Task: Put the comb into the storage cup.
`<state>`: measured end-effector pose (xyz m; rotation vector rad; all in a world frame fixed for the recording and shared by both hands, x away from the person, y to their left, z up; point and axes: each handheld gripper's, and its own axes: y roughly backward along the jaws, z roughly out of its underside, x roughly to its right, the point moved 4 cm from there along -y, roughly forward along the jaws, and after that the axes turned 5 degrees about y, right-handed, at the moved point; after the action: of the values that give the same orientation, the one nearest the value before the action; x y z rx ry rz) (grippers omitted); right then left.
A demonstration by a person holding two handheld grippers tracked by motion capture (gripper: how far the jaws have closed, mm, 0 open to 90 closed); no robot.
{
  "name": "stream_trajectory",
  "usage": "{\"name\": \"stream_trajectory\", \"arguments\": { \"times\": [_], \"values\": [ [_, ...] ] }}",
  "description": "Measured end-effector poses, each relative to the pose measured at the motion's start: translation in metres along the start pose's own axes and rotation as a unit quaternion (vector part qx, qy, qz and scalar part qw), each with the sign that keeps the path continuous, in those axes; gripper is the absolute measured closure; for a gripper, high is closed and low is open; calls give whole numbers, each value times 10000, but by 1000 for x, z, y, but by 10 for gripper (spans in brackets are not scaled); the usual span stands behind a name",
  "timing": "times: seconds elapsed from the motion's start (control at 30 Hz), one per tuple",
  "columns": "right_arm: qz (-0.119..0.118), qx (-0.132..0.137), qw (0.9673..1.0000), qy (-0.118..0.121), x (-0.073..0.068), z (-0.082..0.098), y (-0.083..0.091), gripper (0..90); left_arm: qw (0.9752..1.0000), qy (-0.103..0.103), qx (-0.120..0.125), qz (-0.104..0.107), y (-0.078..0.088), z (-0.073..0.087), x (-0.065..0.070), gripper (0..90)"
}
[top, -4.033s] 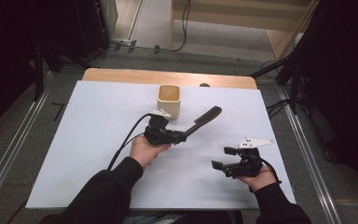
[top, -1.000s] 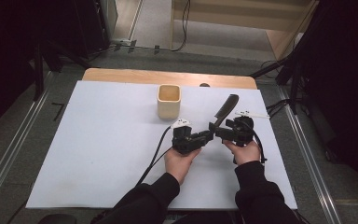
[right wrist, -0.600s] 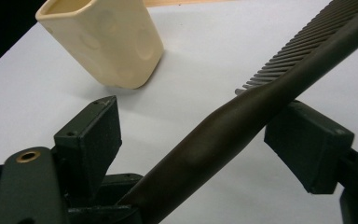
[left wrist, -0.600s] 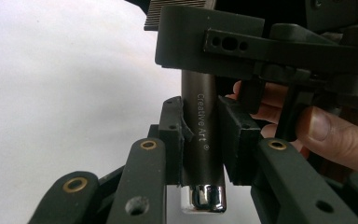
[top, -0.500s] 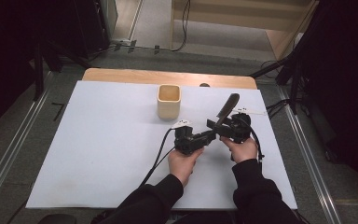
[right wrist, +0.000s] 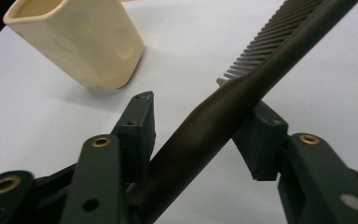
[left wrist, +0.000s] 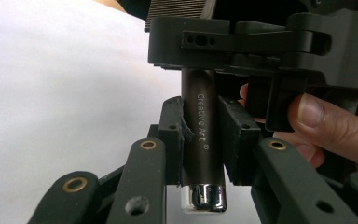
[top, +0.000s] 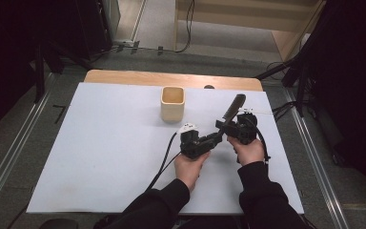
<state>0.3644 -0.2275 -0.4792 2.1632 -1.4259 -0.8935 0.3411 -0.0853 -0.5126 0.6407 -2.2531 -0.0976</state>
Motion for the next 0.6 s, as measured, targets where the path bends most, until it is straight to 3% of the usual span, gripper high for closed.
{"name": "stream_trajectory", "arguments": {
  "times": [0.23,0.37,0.6],
  "values": [
    [-100,-136,9989,-433,1,-2,1,559,9999,-112,-9,-45,0,1,0,729],
    [-154,-179,9980,-586,1,-3,2,588,9997,-215,-22,-71,-1,3,1,728],
    [-235,-293,9963,-767,3,-4,2,616,9998,-172,-95,-49,-2,5,0,727]
  ]
}}
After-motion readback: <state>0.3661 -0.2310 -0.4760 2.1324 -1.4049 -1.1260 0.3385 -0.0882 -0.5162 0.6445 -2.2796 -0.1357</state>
